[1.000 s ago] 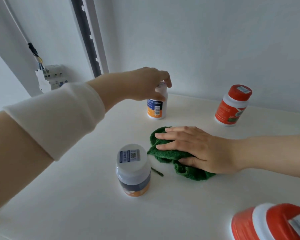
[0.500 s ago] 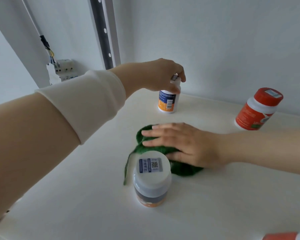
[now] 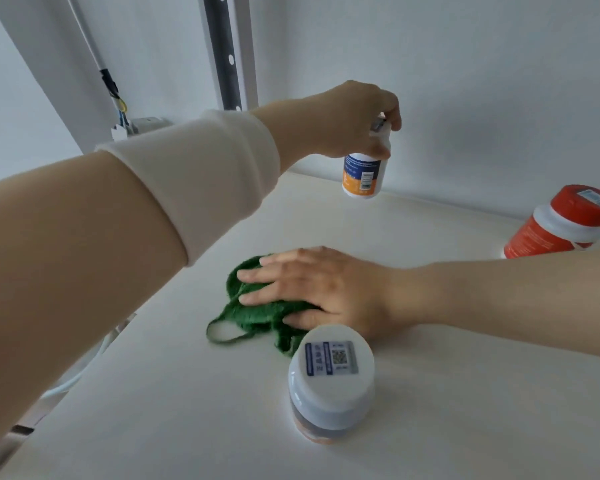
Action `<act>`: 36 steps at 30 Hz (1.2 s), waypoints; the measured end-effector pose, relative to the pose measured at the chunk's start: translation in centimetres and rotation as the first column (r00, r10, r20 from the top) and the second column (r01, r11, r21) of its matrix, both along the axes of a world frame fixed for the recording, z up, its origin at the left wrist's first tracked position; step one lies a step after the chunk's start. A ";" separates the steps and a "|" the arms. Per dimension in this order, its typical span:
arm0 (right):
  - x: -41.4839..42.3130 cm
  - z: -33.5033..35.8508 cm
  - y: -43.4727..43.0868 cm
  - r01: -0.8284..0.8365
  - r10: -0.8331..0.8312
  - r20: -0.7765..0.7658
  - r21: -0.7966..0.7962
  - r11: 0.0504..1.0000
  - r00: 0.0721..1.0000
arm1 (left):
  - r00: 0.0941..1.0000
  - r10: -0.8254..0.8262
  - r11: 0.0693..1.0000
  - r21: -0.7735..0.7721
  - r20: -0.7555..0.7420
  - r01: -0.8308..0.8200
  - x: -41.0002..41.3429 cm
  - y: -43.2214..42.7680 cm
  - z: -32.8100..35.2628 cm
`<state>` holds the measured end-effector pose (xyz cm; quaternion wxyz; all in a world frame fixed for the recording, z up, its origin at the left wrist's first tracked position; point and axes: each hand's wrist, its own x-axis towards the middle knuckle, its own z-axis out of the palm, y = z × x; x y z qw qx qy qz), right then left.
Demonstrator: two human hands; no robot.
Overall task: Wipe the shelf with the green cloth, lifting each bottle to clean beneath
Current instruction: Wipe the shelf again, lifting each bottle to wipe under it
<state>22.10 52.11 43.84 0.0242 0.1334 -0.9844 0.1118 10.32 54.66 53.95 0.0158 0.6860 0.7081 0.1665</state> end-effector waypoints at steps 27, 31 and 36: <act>-1.9 0.4 6.2 0.607 -0.611 0.127 0.073 0.791 0.781 | 0.995 0.093 0.996 0.014 -0.042 -0.092 -1.2 -4.8 0.9; 1.1 0.0 3.9 0.480 -0.491 0.129 0.105 0.871 0.862 | 0.997 0.075 0.997 -0.014 0.022 -0.075 -0.6 -4.9 -0.1; 5.9 1.0 2.0 0.275 -0.281 0.161 0.061 0.960 0.946 | 0.998 0.039 0.997 -0.062 0.047 -0.036 0.2 -4.4 -1.0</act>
